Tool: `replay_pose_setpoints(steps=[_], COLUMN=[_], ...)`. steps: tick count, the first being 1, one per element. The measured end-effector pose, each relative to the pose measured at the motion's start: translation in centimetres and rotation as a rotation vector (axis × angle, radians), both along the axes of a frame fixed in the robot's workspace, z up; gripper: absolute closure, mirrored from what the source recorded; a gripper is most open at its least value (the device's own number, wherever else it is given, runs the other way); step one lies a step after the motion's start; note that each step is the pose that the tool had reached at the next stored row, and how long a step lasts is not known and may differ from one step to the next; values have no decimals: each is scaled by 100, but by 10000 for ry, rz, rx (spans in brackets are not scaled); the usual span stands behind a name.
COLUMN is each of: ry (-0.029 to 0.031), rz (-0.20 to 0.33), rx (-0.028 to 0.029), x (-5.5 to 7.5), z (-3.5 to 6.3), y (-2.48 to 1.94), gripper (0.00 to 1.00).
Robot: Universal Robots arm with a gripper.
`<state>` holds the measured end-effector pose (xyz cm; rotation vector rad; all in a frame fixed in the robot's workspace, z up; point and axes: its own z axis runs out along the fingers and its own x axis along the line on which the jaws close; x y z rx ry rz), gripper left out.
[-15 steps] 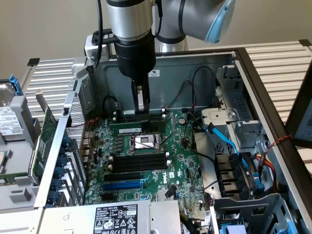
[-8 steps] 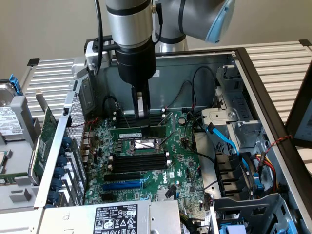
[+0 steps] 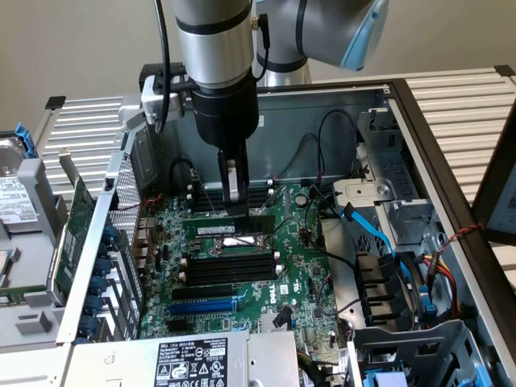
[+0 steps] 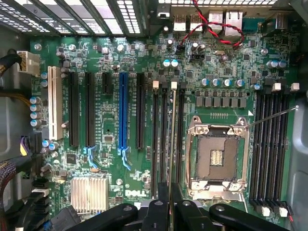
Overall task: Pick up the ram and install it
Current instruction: 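Insert the ram into the slot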
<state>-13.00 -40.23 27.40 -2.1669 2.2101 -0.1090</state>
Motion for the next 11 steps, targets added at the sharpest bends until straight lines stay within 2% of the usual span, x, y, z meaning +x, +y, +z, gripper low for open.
replay_pose_setpoints(steps=[7, 11], ry=[-1, -1], rz=[122, 129], rx=[26, 26], x=[-1, -3], z=[-12, -71], y=[-20, -20], gripper=[86, 86])
